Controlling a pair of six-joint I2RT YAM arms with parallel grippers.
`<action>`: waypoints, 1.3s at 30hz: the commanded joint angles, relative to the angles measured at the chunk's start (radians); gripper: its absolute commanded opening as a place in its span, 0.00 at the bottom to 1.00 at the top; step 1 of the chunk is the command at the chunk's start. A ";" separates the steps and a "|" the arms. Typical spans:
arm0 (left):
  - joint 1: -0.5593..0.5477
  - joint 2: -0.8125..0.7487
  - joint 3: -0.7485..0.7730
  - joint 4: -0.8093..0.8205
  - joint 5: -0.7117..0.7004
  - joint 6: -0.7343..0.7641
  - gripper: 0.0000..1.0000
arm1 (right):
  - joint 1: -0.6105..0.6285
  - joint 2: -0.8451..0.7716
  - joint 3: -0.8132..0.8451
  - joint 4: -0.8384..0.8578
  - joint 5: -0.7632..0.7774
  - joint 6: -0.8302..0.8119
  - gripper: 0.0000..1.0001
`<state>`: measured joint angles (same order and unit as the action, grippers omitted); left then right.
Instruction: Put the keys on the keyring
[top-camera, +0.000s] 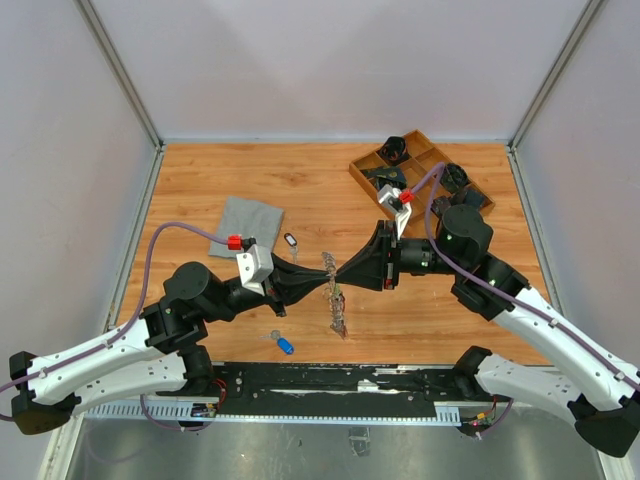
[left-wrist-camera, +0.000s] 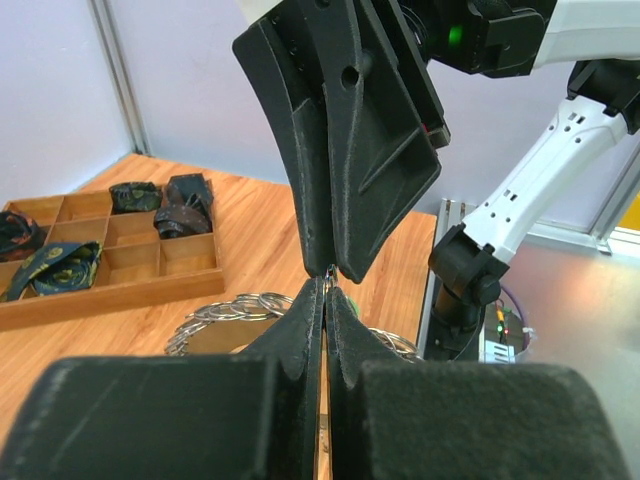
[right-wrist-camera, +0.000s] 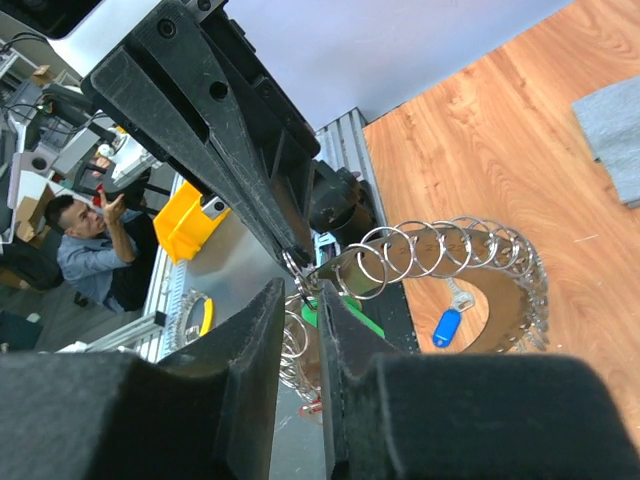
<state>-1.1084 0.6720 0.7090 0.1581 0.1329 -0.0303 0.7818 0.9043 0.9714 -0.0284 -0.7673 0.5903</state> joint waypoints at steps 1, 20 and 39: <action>0.004 -0.012 0.046 0.078 0.004 0.008 0.00 | 0.023 0.002 0.001 0.019 -0.031 0.006 0.15; 0.003 -0.016 0.051 0.079 0.001 0.013 0.00 | 0.027 0.016 0.044 -0.150 0.038 -0.058 0.01; 0.004 -0.004 0.054 0.114 0.027 -0.005 0.01 | 0.028 -0.155 -0.081 0.148 0.115 -0.201 0.40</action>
<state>-1.1084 0.6788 0.7219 0.1669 0.1402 -0.0269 0.7929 0.7933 0.9493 -0.0658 -0.6636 0.4706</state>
